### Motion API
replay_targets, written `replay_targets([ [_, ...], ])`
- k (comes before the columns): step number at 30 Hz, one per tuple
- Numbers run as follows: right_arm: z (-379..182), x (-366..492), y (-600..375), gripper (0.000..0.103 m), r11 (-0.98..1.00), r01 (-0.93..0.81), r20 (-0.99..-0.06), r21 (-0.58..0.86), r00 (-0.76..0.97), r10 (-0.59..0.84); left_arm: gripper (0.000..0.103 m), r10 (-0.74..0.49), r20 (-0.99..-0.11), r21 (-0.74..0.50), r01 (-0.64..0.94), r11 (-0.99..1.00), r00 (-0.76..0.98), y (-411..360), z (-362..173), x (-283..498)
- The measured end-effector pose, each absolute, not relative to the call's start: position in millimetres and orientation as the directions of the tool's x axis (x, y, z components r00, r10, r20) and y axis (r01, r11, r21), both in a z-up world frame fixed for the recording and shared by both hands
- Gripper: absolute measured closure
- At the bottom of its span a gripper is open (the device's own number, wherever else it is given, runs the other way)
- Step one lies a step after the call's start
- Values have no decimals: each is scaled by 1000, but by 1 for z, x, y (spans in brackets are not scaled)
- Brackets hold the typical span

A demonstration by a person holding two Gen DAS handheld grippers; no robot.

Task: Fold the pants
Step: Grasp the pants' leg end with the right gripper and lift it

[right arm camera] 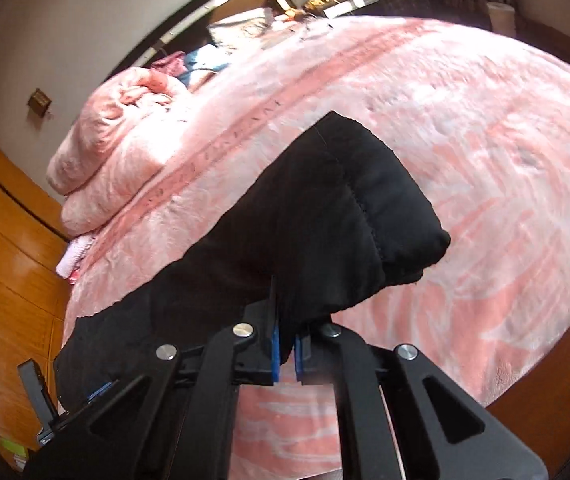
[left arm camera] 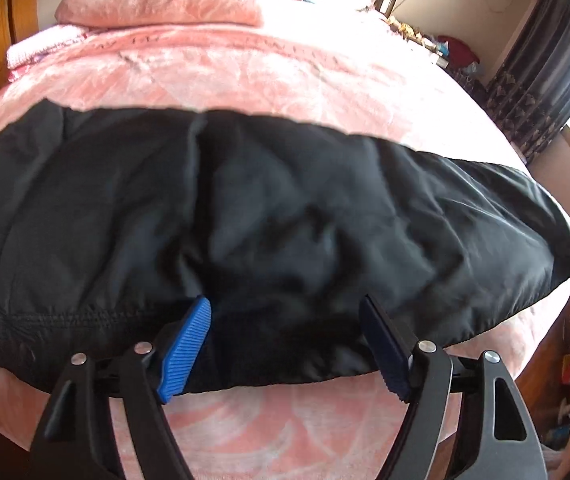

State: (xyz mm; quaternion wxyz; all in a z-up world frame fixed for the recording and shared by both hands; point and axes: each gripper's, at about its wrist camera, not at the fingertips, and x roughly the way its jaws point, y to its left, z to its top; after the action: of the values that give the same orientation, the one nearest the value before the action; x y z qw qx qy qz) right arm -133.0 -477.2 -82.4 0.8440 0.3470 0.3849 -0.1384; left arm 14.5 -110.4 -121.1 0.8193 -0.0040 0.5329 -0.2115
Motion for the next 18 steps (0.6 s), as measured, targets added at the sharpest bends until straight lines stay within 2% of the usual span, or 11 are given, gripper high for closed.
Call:
replay_targets([
  [1, -106, -134, -481, 99, 693, 543, -782, 475, 622, 49, 31, -347, -870, -226, 343, 912, 350, -110, -125, 13],
  [3, -127, -138, -479, 98, 690, 552, -789, 468, 613, 45, 31, -350, -860, -212, 364, 907, 371, -110, -122, 6],
  [8, -122, -134, -471, 97, 718, 554, -797, 420, 605, 0, 30, -328, -840, -180, 348, 920, 433, -102, -119, 7],
  [11, -127, -128, -468, 97, 700, 589, -826, 404, 564, 2, 29, -310, -863, -164, 359, 919, 399, -105, -133, 16],
  [14, -106, -128, -461, 97, 714, 596, -821, 367, 568, -52, 29, -350, -856, -209, 365, 907, 381, -100, -121, 14],
  [18, -48, -115, -427, 97, 802, 502, -742, 324, 661, -114, 29, -415, -813, -318, 285, 904, 408, -63, -95, 12],
])
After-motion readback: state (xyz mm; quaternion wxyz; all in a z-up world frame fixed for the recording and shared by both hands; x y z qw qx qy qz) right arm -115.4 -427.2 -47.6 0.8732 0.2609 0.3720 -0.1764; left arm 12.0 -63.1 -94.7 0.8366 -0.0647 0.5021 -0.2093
